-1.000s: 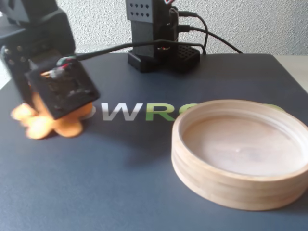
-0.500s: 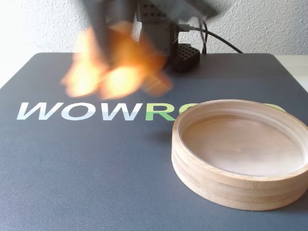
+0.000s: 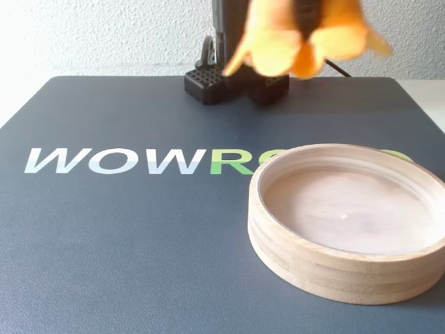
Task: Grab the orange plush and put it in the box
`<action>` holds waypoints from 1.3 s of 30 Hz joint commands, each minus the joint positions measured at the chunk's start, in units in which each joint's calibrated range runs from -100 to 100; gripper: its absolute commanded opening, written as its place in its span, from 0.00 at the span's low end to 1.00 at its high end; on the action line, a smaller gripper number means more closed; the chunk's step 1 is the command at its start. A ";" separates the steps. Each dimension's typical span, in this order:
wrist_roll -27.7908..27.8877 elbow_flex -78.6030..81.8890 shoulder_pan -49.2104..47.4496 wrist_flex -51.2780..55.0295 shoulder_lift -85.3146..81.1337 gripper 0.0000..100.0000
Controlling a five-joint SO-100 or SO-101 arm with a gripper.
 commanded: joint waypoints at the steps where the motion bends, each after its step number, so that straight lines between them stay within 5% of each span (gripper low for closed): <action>1: 0.13 3.53 0.13 -0.56 -5.38 0.01; 11: 1.76 4.98 0.35 -5.43 -6.82 0.01; 26: 1.18 -30.74 -0.92 4.66 28.51 0.01; 28: 1.18 -31.65 -0.92 4.66 29.35 0.06; 33: 1.18 -31.47 -1.37 4.84 29.61 0.38; 39: 1.60 -31.92 -0.85 4.49 29.52 0.43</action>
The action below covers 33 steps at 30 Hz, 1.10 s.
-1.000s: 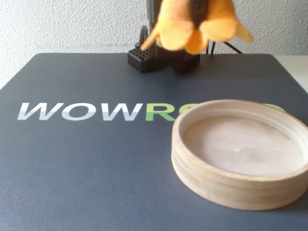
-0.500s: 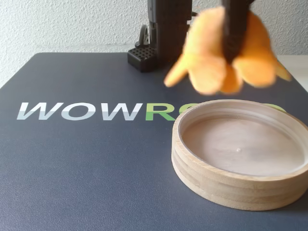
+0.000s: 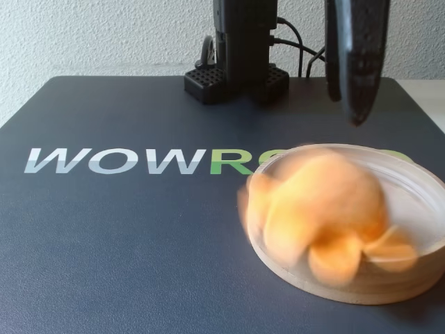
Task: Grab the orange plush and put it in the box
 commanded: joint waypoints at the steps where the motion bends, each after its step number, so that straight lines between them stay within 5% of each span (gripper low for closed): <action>1: 0.16 -3.09 0.70 -0.06 -0.42 0.43; 8: 2.94 -0.92 4.06 0.81 -5.40 0.38; 14: 5.67 -1.19 13.18 -0.50 -7.76 0.00; 22: 9.34 6.06 21.10 -0.76 -8.52 0.01; 33: 9.60 12.41 15.87 -4.07 -13.91 0.01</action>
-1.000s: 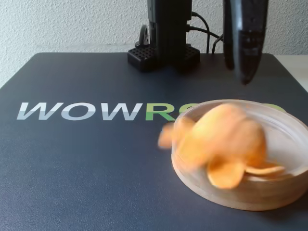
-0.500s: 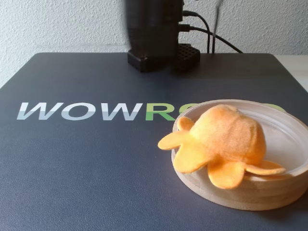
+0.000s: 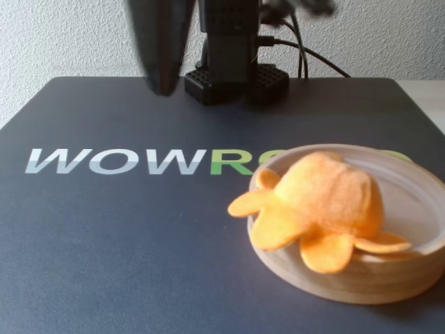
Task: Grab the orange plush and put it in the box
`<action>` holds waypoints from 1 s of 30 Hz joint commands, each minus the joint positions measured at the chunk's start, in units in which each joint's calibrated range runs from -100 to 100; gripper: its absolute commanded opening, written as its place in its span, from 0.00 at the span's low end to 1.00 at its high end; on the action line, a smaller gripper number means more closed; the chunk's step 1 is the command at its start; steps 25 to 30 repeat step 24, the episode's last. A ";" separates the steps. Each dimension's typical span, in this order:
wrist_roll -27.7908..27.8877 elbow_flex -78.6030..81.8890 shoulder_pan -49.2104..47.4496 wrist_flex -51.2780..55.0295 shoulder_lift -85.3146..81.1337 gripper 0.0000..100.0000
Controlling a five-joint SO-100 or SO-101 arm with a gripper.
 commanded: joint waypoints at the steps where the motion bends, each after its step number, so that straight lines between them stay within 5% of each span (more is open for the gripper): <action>1: 0.08 0.01 -1.53 0.75 -4.98 0.01; 30: -0.29 -0.08 -4.44 0.67 -8.26 0.01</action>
